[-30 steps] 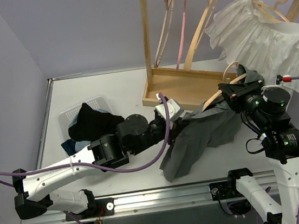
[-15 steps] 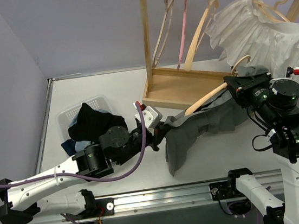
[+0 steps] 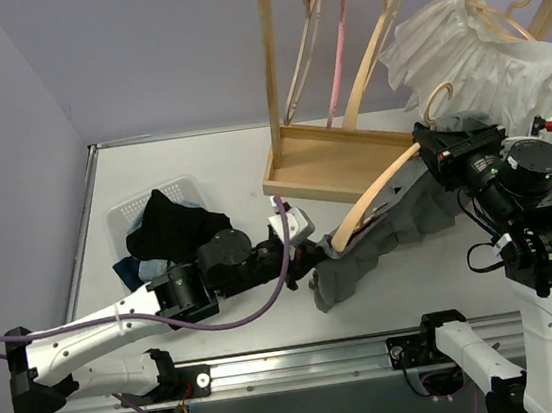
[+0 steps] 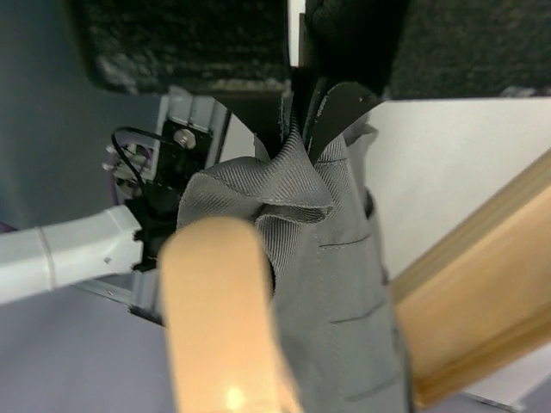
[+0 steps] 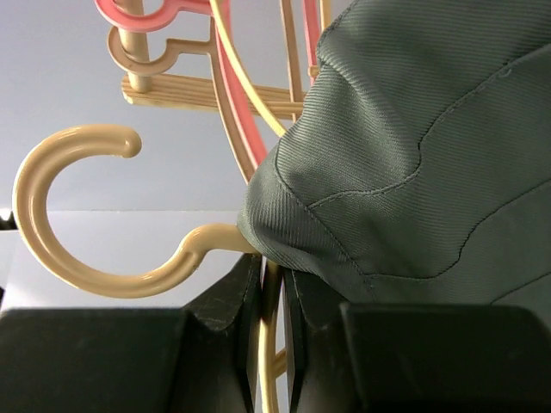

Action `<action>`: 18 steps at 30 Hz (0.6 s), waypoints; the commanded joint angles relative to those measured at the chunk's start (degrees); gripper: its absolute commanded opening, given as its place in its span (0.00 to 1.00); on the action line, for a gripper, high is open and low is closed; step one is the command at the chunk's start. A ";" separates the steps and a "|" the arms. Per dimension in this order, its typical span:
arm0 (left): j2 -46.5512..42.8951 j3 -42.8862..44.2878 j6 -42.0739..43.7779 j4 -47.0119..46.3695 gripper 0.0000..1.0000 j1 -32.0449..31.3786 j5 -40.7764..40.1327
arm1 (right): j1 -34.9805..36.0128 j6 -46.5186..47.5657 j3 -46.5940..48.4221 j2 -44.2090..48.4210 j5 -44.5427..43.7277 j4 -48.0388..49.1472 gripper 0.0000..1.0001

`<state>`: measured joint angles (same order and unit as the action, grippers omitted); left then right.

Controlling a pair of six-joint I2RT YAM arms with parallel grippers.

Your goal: Remove the skirt from the hanger

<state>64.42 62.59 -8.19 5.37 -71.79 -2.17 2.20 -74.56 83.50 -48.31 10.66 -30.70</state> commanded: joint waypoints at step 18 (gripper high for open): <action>5.53 3.59 -9.91 -1.31 0.02 10.61 9.81 | -1.05 -13.41 0.51 -1.43 12.99 24.37 0.00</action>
<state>67.61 62.17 -13.76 3.09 -64.75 3.36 1.83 -84.97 81.93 -50.00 19.97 -19.88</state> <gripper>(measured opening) 0.063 0.080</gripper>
